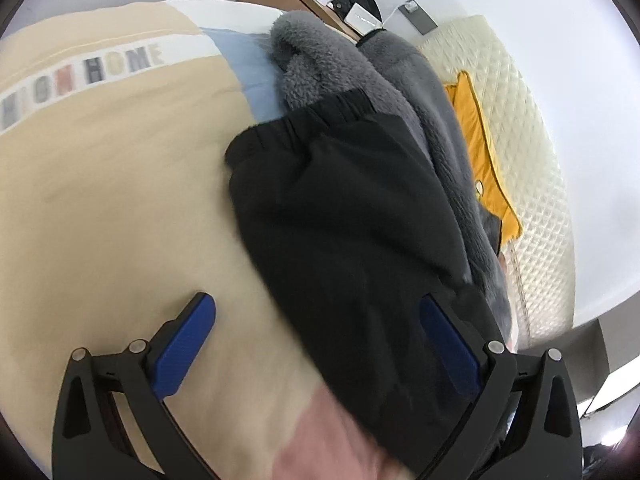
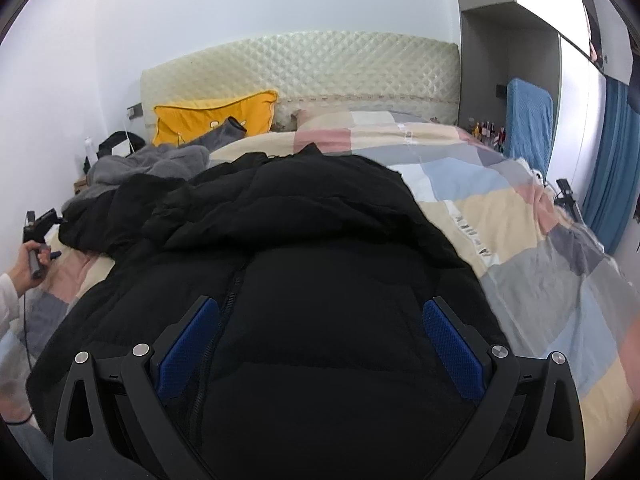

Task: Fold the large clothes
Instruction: 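Move the left gripper down to the cuff of the sleeve nearest it, then close the left gripper on the black sleeve cuff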

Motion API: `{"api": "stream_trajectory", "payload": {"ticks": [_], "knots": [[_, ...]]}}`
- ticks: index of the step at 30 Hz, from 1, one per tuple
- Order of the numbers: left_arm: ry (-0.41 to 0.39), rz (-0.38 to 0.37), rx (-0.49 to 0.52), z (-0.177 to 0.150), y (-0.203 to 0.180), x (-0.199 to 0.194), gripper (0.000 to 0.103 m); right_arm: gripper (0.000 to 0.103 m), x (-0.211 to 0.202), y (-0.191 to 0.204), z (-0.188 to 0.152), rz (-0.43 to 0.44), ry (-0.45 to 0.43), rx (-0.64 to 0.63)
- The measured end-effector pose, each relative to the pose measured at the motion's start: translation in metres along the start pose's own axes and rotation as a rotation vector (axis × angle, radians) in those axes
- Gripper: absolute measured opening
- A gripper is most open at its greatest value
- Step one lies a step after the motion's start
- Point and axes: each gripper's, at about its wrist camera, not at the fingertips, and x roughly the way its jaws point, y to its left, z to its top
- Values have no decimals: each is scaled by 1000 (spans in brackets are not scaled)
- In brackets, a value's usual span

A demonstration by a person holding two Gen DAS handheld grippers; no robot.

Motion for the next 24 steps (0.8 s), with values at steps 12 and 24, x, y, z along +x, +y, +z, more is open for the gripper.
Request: {"api": "stream_trajectory", "payload": {"ticks": [12, 24], "knots": [[-33, -3, 41, 0, -21, 30, 27, 103, 19, -4, 1, -48, 43, 20], [-187, 121, 132, -1, -86, -76, 3, 103, -11, -9, -1, 0, 17, -22]]}}
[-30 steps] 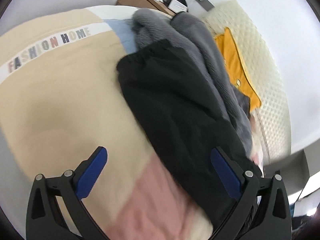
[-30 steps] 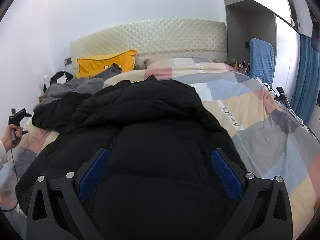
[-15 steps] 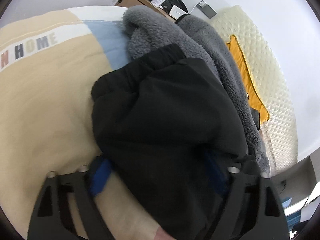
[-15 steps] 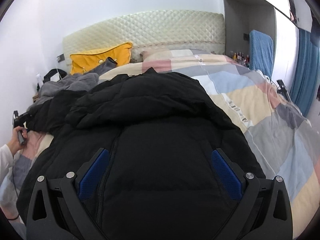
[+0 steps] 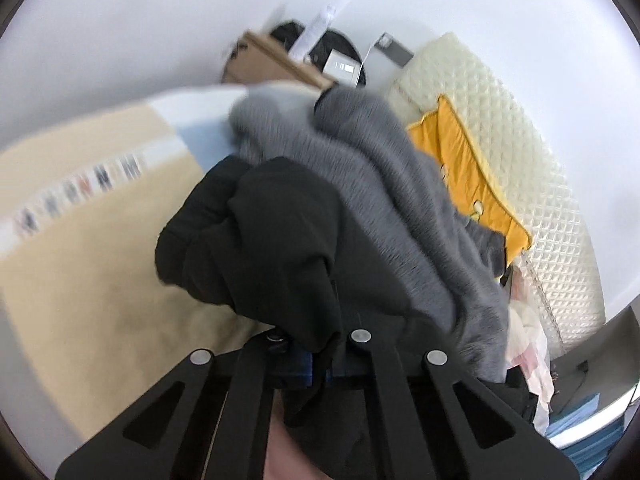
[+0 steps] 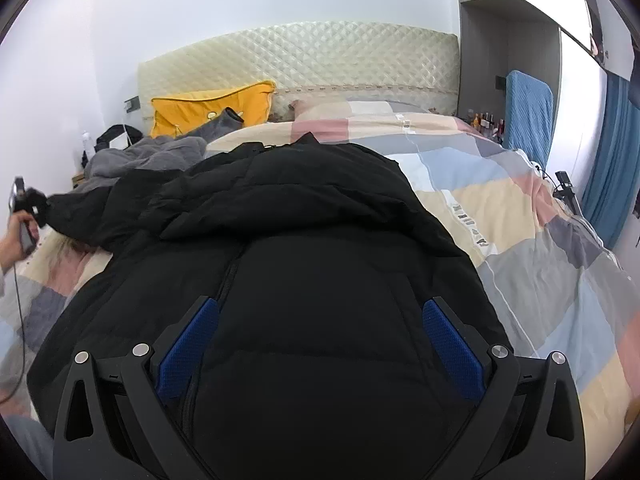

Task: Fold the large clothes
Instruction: 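Close the left gripper on the black sleeve cuff, then lift the sleeve with the left gripper and carry it across the jacket body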

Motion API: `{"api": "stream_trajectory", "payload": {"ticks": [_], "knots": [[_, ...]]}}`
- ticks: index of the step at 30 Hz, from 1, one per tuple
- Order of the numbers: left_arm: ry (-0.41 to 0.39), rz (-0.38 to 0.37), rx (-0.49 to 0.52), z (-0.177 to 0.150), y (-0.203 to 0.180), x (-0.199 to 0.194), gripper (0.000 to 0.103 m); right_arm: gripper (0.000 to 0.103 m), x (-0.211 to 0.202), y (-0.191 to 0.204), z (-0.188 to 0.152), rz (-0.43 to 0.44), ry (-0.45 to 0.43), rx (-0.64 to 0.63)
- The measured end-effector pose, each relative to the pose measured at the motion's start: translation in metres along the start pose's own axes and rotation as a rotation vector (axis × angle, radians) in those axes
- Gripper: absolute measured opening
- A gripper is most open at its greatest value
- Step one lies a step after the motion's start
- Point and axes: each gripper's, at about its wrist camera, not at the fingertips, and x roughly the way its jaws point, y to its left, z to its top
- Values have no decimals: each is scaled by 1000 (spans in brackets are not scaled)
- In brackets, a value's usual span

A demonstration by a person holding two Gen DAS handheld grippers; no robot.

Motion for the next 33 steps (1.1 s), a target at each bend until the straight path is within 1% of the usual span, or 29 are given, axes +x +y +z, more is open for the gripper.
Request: {"api": "stream_trajectory", "payload": {"ticks": [2, 3, 5, 7, 11, 14, 17, 19, 23, 24, 25, 29, 33], "knots": [[-46, -13, 10, 7, -8, -32, 2, 103, -4, -2, 0, 10, 0, -2], [-59, -16, 15, 7, -12, -41, 2, 103, -6, -4, 0, 17, -2, -1], [-70, -14, 27, 11, -21, -60, 2, 103, -12, -7, 0, 43, -8, -2], [-84, -19, 22, 9, -28, -82, 2, 103, -16, -9, 1, 47, -15, -14], [-108, -33, 41, 7, -56, -121, 2, 103, -25, -15, -1, 79, -33, -30], [-117, -34, 74, 4, -82, -139, 2, 103, -28, -19, -2, 86, -44, -48], [-128, -12, 124, 0, -110, -155, 2, 103, -30, -24, -1, 113, -47, -52], [-138, -12, 153, -4, -128, -165, 2, 103, -32, -28, 2, 121, -57, -59], [-167, -9, 237, -16, -171, -186, 2, 103, -35, -38, 6, 126, -85, -66], [-179, -5, 280, -22, -187, -192, 2, 103, -36, -42, 6, 128, -89, -63], [-183, -5, 307, -28, -196, -194, 2, 103, -37, -46, 5, 131, -90, -58], [-203, -44, 429, -59, -247, -211, 2, 103, -41, -66, 4, 165, -94, 1], [-211, -101, 513, -91, -294, -223, 2, 103, -50, -77, 6, 174, -126, 11]]}}
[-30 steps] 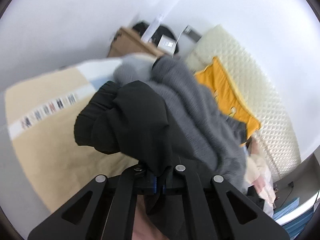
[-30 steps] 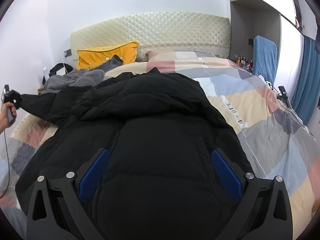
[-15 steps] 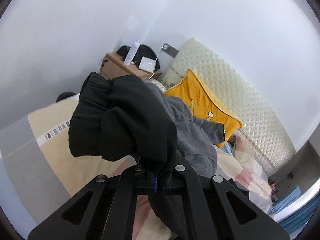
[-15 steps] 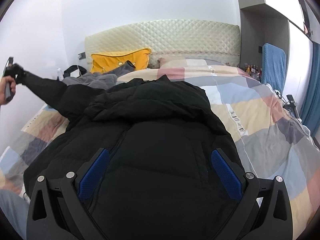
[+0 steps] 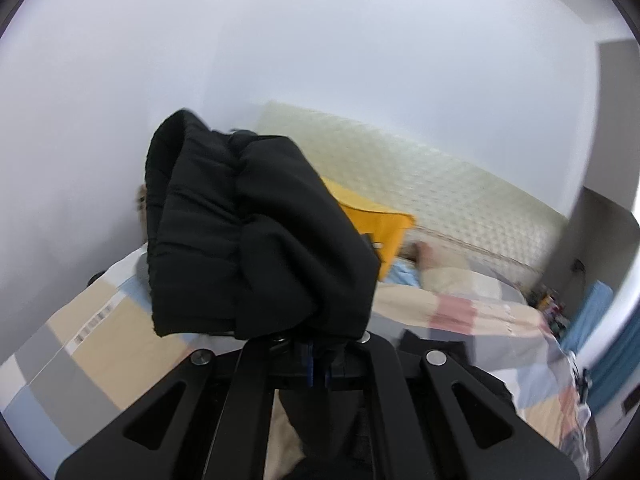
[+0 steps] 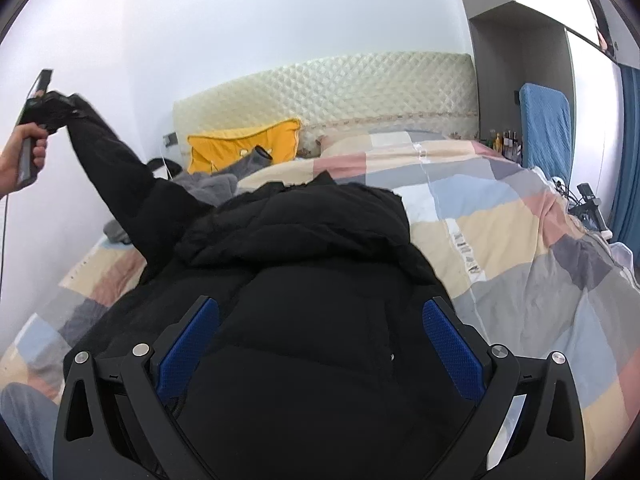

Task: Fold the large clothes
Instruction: 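Lift the sleeve with the left gripper and carry it across the jacket body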

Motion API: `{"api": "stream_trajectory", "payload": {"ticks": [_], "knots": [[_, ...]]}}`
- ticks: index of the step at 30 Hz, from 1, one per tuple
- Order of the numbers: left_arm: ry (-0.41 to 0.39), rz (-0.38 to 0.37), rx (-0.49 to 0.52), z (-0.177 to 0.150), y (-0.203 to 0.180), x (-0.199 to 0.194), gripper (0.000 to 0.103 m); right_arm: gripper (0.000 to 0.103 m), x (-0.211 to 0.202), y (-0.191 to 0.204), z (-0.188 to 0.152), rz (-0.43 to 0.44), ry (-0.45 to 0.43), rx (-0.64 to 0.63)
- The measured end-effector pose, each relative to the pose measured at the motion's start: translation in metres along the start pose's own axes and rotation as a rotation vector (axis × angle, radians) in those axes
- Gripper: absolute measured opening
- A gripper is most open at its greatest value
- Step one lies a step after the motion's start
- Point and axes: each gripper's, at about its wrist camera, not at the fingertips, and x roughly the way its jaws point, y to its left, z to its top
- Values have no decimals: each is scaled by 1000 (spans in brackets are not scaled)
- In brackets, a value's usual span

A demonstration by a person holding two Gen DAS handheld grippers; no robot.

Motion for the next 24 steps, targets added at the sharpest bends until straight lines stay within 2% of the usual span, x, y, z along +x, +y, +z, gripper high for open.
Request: {"api": "stream_trajectory", "payload": {"ticks": [8, 10, 13, 18, 21, 24], "knots": [[11, -100, 161, -20, -118, 3, 2, 103, -9, -21, -4, 40, -8, 38], [18, -129, 223, -34, -152, 6, 2, 103, -11, -24, -2, 43, -14, 40], [37, -181, 262, -51, -195, 15, 2, 103, -10, -32, 0, 53, -14, 58], [80, -260, 303, -94, -255, 35, 2, 103, -10, -50, 1, 49, -16, 98], [114, -292, 324, -121, -276, 49, 2, 103, -8, -66, 5, 65, -1, 135], [136, -365, 336, -153, -302, 56, 3, 103, -7, -84, 7, 46, -1, 162]]}}
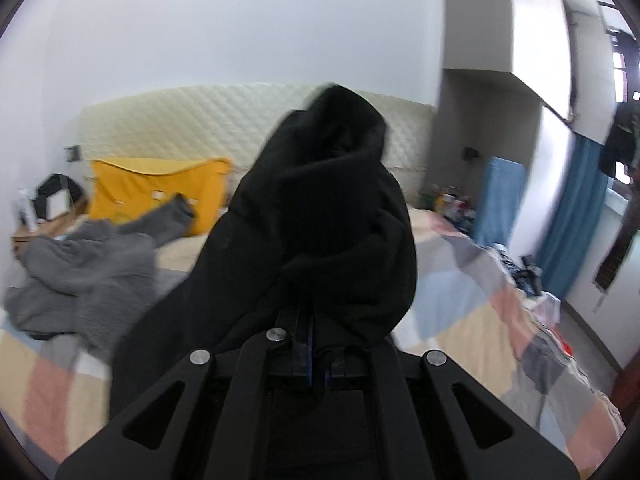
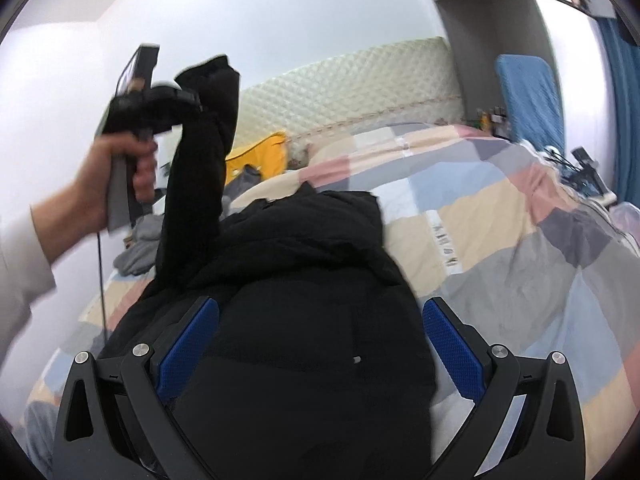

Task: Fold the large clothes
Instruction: 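Lift the sleeve with the left gripper and carry it across the jacket body, then lay the sleeve on the jacket body and open the left gripper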

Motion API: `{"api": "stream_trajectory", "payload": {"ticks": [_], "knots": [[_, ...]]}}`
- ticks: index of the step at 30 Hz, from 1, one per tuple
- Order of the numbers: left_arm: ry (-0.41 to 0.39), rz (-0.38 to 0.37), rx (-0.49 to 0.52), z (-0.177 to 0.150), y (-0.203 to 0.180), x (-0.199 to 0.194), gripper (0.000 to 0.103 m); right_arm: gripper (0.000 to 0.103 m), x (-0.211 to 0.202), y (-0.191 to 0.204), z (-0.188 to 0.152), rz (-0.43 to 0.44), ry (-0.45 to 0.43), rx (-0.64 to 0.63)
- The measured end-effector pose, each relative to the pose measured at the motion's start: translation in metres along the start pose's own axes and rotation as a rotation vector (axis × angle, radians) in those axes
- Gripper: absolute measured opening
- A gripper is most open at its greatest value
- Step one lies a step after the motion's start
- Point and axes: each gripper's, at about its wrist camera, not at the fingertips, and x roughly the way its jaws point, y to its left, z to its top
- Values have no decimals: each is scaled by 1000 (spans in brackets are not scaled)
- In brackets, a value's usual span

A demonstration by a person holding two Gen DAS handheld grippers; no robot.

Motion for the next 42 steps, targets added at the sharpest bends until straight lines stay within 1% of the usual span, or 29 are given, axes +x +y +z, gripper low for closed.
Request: {"api": "stream_trajectory", "payload": {"ticks": [2, 4, 6, 8, 10, 11, 13, 15, 17, 18, 19, 21, 23, 25, 26, 27, 29, 30, 31, 32, 33, 34, 35, 37, 38, 42], "knots": [[31, -15, 30, -12, -17, 17, 3, 103, 0, -10, 3, -18, -11, 22], [62, -24, 56, -23, -32, 37, 3, 103, 1, -14, 3, -3, -21, 42], [93, -39, 56, -37, -41, 59, 3, 103, 7, -13, 1, -8, -9, 14], [120, -46, 62, -50, -52, 80, 3, 103, 14, -14, 1, -11, 3, 22], [115, -57, 77, -64, -60, 94, 3, 103, 18, -17, 1, -3, 6, 31], [122, -59, 80, -71, -66, 103, 3, 103, 20, -19, 1, -15, 5, 23], [154, -57, 71, -82, -72, 122, 3, 103, 24, -24, -2, -42, 9, 35], [203, -53, 64, -99, -76, 145, 3, 103, 30, -31, -4, -28, 34, 58], [251, -43, 92, -112, -80, 165, 3, 103, 33, -37, -7, -15, 38, 77], [263, -23, 130, -120, -84, 173, 3, 103, 34, -40, -9, -20, 39, 80], [263, -16, 142, -125, -84, 177, 3, 103, 35, -41, -9, -22, 42, 83], [274, -18, 126, -129, -83, 181, 3, 103, 40, -44, -11, -16, 55, 97], [272, -32, 96, -127, -79, 180, 4, 103, 42, -44, -12, -22, 59, 94], [231, -42, 61, -124, -75, 173, 11, 103, 43, -41, -12, -30, 62, 82], [212, -51, 43, -120, -74, 166, 18, 103, 43, -40, -13, -34, 64, 79], [206, -56, 34, -119, -73, 164, 20, 103, 43, -40, -13, -36, 66, 76], [207, -65, 21, -114, -74, 156, 34, 103, 42, -38, -13, -24, 63, 74], [213, -60, 28, -113, -77, 152, 38, 103, 40, -37, -13, -17, 57, 75], [217, -52, 38, -112, -79, 150, 48, 103, 38, -35, -13, -12, 45, 76], [219, -53, 55, -110, -81, 143, 62, 103, 36, -33, -12, -8, 38, 73], [218, -56, 70, -107, -83, 136, 69, 103, 34, -30, -11, -4, 31, 65], [211, -61, 76, -105, -83, 129, 78, 103, 32, -25, -11, -2, 20, 48], [202, -77, 78, -102, -81, 120, 81, 103, 32, -22, -11, -2, 14, 35], [209, -108, 68, -97, -76, 105, 81, 103, 31, -16, -11, 0, 8, 13], [207, -106, 58, -91, -73, 92, 81, 103, 32, -14, -11, 0, 9, 6], [156, -122, 23, -69, -54, 42, 81, 103, 32, -5, -10, -12, 5, -15]]}}
